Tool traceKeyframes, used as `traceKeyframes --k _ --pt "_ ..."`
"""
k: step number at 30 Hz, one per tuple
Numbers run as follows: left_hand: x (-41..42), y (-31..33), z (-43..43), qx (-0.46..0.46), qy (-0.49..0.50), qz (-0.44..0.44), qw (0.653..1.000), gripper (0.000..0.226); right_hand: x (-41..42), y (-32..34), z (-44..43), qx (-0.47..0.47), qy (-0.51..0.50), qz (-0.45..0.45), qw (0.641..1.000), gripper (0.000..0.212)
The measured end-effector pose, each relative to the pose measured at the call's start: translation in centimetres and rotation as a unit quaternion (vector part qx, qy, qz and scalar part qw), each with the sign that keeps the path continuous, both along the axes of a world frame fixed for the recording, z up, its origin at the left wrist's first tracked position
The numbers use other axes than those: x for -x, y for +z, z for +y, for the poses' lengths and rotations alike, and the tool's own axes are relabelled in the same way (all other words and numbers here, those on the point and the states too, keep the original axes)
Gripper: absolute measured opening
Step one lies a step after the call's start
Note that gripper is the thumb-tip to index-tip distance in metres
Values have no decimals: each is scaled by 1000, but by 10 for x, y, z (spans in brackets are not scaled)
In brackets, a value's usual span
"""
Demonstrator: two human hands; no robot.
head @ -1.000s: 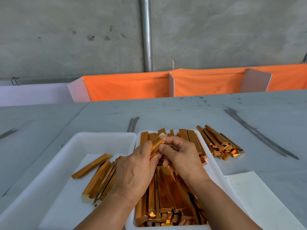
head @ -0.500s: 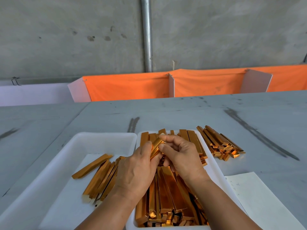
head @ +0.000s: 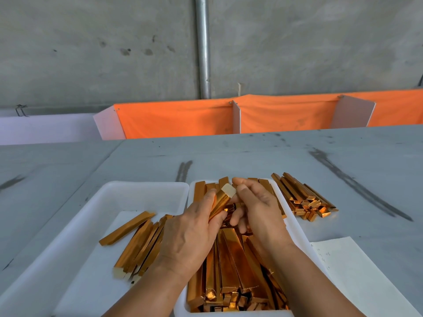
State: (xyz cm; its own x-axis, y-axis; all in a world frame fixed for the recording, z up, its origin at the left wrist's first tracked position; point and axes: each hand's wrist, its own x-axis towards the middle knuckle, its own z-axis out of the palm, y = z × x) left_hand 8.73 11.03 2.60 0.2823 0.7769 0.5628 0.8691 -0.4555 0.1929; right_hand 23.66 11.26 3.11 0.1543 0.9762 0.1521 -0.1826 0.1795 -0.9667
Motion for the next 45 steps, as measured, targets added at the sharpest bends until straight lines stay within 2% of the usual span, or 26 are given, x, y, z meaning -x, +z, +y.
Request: traceKeyframes --k 4,8,19,28,34,45 --pt "1 -3 1 6 -21 -12 1000 59 -4 -1 3 58 18 47 997 24" --pt "1 -4 1 6 -29 -12 999 58 -4 -2 5 67 51 74 994 23" --pt "1 -3 1 1 -28 -16 999 58 -3 0 2 34 56 29 997 10" --pt "0 -3 0 6 -31 -14 999 57 -5 0 5 29 40 28 998 17" --pt "0 -3 1 13 -30 -9 999 50 -5 0 4 27 27 14 999 7" --pt "1 -4 1 -4 -30 -16 999 52 -5 0 4 29 23 17 999 9"
